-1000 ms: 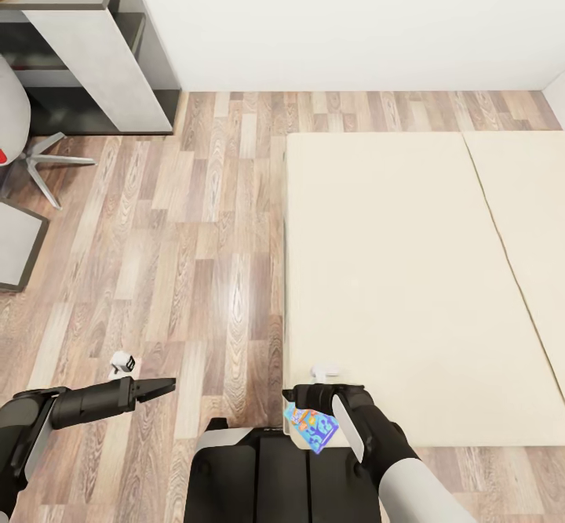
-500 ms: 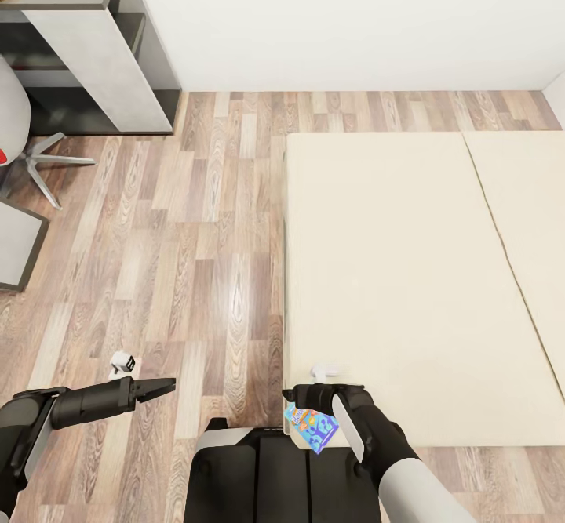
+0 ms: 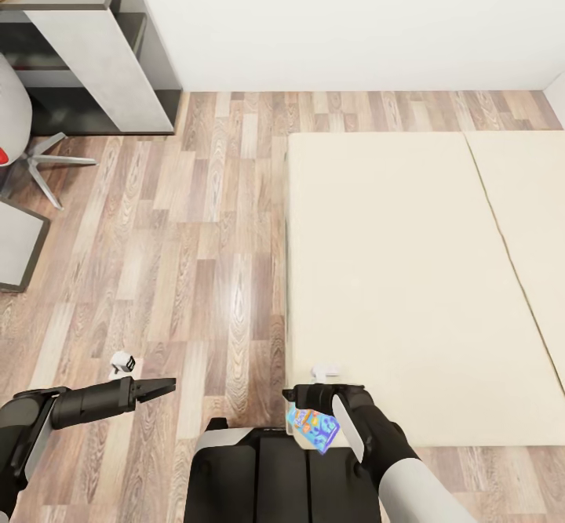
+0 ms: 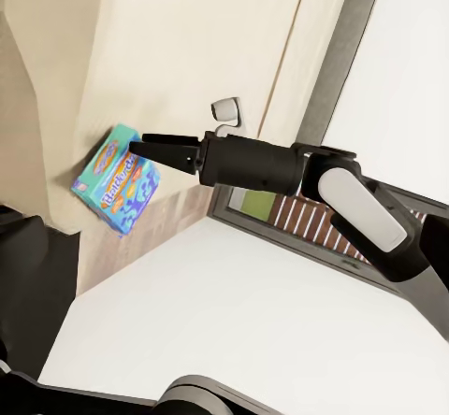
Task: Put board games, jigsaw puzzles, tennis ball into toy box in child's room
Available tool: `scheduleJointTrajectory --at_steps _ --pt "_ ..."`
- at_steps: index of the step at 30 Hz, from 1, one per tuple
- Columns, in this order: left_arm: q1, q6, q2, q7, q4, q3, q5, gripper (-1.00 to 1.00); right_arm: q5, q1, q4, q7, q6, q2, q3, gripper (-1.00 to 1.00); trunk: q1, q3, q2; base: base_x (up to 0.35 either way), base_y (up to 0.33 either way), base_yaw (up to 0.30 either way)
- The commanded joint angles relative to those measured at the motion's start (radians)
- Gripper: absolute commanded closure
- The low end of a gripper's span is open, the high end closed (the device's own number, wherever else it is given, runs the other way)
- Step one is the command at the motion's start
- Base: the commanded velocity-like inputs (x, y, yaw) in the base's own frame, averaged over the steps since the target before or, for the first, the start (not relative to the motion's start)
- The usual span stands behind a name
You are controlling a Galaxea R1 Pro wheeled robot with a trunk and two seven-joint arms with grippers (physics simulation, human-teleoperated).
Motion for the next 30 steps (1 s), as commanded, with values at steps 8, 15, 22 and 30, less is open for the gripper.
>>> scheduleJointTrajectory --at_steps 8,15,22,30 --pt "0.000 0.010 0.000 -0.004 0.000 0.000 0.000 -1.00 -0.011 0.000 -0.001 -0.003 0.006 0.000 0.001 -1.00 0.001 -0.001 -0.001 0.000 0.026 0.000" --pt "0.000 0.010 0.000 -0.004 0.000 0.000 0.000 -1.00 -0.008 0.000 -0.001 -0.004 0.003 0.000 0.001 -1.00 0.001 -0.001 -0.001 0.000 0.000 0.000" --pt "0.000 0.010 0.000 -0.004 0.000 0.000 0.000 -1.00 -0.008 0.000 0.000 -0.007 0.001 0.000 0.001 -1.00 0.001 -0.001 -0.001 0.000 0.000 0.000" --pt "0.000 0.010 0.000 -0.004 0.000 0.001 0.000 -1.00 -0.007 -0.001 -0.002 -0.007 -0.002 0.000 0.000 -1.00 0.001 -0.001 -0.001 0.000 0.000 0.000"
